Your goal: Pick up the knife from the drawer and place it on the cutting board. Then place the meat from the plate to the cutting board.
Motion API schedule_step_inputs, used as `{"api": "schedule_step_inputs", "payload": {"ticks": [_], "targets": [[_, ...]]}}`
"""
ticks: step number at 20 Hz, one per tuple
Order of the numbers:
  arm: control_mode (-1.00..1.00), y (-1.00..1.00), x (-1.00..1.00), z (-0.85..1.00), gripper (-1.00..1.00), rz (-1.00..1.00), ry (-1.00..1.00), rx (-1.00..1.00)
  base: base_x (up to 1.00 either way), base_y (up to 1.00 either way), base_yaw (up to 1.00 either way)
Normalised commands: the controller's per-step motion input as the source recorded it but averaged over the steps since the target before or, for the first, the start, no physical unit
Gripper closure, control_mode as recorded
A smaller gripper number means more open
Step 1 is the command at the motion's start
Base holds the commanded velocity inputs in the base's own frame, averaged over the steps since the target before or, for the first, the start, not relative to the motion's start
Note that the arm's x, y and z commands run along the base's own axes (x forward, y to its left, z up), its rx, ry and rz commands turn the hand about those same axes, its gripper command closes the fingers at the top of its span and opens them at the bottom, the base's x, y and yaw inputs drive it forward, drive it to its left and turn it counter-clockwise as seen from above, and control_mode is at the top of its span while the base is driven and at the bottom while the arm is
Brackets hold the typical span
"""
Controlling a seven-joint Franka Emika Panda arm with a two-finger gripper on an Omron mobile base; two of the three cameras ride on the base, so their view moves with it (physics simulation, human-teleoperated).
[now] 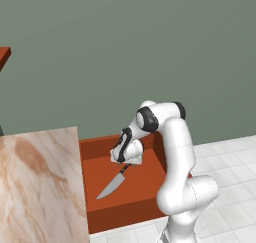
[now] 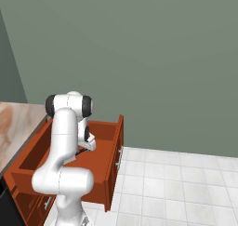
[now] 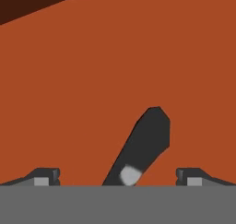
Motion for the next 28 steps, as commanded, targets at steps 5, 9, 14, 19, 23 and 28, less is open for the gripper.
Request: {"api": "schedule_step_inputs", "payload": {"ticks": [5,9,14,19,23,28], "targets": [[-1.00,0.00,0.06,-0.20,-1.00,0.00,0.00,0.00,0.00,0.00,0.00],[-1.00,0.00,0.00,-0.16,-1.00,0.00,0.00,0.00,0.00,0.00,0.00],[-1.00,0.00,0.00,-0.12,1.00,0.00,0.00,0.00,0.00,0.00,0.00],[-1.00,0.00,0.00,0.00,1.00,0.00,0.00,0.00,0.00,0.00,0.00],[-1.00,0.00,0.00,0.00,1.00,0.00,0.00,0.00,0.00,0.00,0.00],[-1.00,-0.10,0.01,0.23,1.00,0.00,0.00,0.00,0.00,0.00,0.00]]}}
